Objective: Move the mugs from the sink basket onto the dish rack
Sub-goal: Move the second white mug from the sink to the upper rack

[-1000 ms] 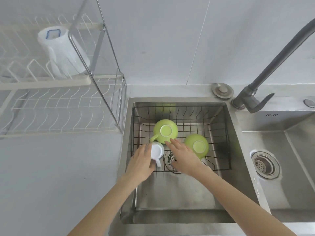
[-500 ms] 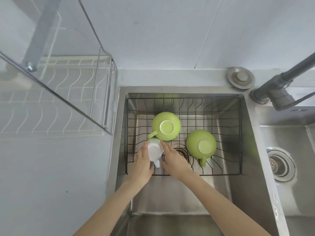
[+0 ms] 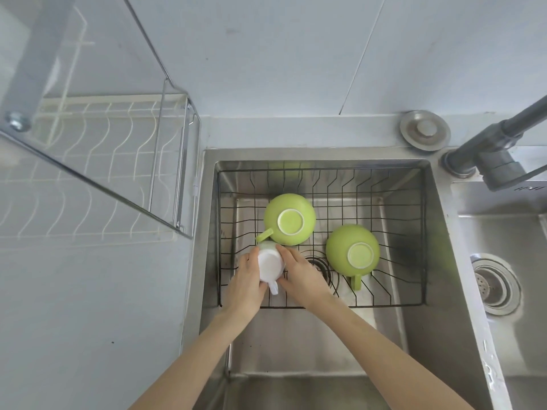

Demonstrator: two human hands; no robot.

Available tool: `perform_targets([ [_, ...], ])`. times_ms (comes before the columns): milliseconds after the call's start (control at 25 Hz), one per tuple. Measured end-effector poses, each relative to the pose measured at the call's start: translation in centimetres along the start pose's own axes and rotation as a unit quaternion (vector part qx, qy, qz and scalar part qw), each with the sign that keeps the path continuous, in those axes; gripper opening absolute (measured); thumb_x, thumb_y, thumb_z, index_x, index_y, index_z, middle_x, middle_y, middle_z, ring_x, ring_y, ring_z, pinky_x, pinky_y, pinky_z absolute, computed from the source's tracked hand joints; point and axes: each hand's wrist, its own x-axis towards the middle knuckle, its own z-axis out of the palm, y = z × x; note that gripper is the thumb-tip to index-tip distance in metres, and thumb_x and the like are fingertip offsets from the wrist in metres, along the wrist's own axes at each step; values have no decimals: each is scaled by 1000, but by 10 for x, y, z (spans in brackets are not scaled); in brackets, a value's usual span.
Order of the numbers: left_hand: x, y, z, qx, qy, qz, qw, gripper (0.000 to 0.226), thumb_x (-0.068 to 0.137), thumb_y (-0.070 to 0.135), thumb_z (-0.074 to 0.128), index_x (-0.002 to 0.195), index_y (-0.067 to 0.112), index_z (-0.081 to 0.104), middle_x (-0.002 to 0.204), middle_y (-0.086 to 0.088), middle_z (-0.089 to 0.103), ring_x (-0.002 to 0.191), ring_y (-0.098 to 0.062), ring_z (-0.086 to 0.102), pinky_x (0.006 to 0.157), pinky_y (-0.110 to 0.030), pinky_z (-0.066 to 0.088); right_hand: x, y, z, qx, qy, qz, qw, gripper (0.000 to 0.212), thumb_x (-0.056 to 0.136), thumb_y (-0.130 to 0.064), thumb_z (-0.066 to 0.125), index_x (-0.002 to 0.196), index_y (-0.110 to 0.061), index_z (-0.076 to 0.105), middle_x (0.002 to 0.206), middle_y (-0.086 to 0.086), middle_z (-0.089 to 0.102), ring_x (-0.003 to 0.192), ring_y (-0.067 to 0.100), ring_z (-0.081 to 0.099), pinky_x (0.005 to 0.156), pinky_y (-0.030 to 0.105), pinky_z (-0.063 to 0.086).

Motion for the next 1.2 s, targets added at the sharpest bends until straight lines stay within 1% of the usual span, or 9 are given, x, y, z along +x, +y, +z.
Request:
perform_targets([
  [160, -8, 4, -11, 6, -6, 31, 999, 63, 85, 17, 58, 139, 20, 26, 137, -9, 39, 103, -36, 58, 84, -47, 50, -11, -1, -14, -14, -2, -16, 1000, 63, 87, -23, 55, 143, -14, 26, 144, 9, 39, 119, 33, 50, 88, 41, 48],
  [320, -28, 9, -24, -9, 0, 72, 997, 65, 84, 19, 58, 139, 26, 25, 138, -6, 39, 114, -33, 53, 88, -44, 49, -38, -10, -25, -12, 29, -22, 999, 64, 87, -26, 56, 142, -16, 26, 139, 9, 40, 119, 31, 49, 87, 38, 46],
  [520, -62, 8, -44, -87, 6, 140, 986, 68, 79, 17, 67, 137, 24, 32, 134, -5, 39, 117, -14, 45, 95, -23, 37, -80, -26, -39, 20, 75, -50, 996, 66, 85, -27, 60, 142, -17, 28, 139, 7, 41, 122, 26, 47, 94, 36, 44],
  [640, -84, 4, -55, -140, 17, 170, 975, 70, 73, 18, 74, 133, 22, 38, 124, 1, 41, 117, -12, 43, 106, -35, 40, -104, -38, -47, 12, 85, -80, 993, 64, 85, -27, 60, 140, -18, 30, 136, 5, 43, 120, 24, 47, 91, 32, 42],
  [720, -101, 3, -62, -174, 18, 201, 964, 70, 67, 25, 73, 128, 30, 39, 117, 11, 41, 118, -13, 43, 108, -38, 39, -119, -46, -53, 4, 92, -100, 991, 62, 85, -28, 61, 139, -21, 32, 133, 4, 44, 119, 24, 48, 89, 33, 43],
  [840, -121, 2, -74, -216, 31, 231, 948, 64, 62, 29, 70, 111, 50, 35, 117, 18, 40, 119, -13, 44, 102, -33, 43, -138, -59, -61, -9, 103, -119, 987, 63, 84, -30, 62, 139, -22, 32, 131, 4, 46, 116, 25, 50, 91, 37, 46],
  [960, -135, -4, -88, -239, 54, 260, 934, 70, 66, 18, 78, 111, 53, 38, 120, 17, 40, 121, -14, 47, 99, -34, 48, -154, -78, -66, -21, 133, -146, 980, 65, 83, -30, 63, 140, -21, 31, 132, 5, 45, 115, 24, 51, 91, 39, 48],
  [1080, -149, -9, -109, -234, 81, 296, 923, 71, 69, 12, 78, 111, 52, 38, 116, 19, 39, 119, -6, 46, 89, -13, 49, -166, -100, -68, -29, 187, -172, 967, 67, 82, -30, 64, 140, -18, 31, 130, 6, 46, 111, 24, 52, 87, 37, 49],
  [1200, -165, -17, -136, -232, 89, 325, 912, 69, 64, 21, 78, 110, 55, 39, 115, 17, 41, 112, 12, 45, 81, -1, 46, -176, -127, -67, -35, 226, -199, 953, 68, 81, -31, 64, 140, -16, 32, 133, 5, 45, 113, 25, 53, 84, 42, 53],
])
